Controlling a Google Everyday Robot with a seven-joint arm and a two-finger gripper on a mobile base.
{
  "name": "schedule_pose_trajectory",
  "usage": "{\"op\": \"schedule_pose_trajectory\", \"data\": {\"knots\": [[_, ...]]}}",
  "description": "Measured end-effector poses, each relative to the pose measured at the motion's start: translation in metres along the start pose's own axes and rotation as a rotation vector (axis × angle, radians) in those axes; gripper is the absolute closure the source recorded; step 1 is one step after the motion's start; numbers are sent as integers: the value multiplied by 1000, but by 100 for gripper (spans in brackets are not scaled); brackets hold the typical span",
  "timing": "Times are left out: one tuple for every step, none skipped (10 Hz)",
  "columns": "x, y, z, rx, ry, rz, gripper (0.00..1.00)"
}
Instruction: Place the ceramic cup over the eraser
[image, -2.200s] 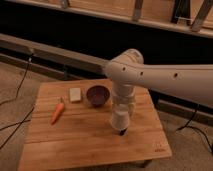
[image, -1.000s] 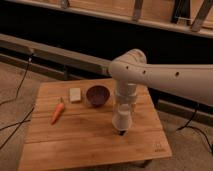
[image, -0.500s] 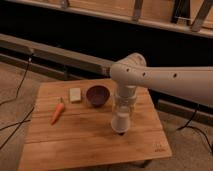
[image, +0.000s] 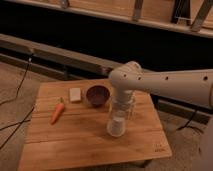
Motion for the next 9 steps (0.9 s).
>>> {"op": "schedule_pose_trajectory", "data": {"knots": [[2, -1, 12, 15, 24, -5, 100], [2, -1, 17, 24, 34, -7, 100], [2, -1, 26, 42, 51, -12, 100], [0, 0, 32, 52, 59, -17, 100], [-2, 1, 36, 56, 61, -22, 100], [-4, 3, 38, 59, 58, -28, 100], [-9, 5, 39, 56, 44, -35, 100], [-12, 6, 39, 53, 31, -39, 100], [-14, 7, 38, 49, 19, -40, 100]]}}
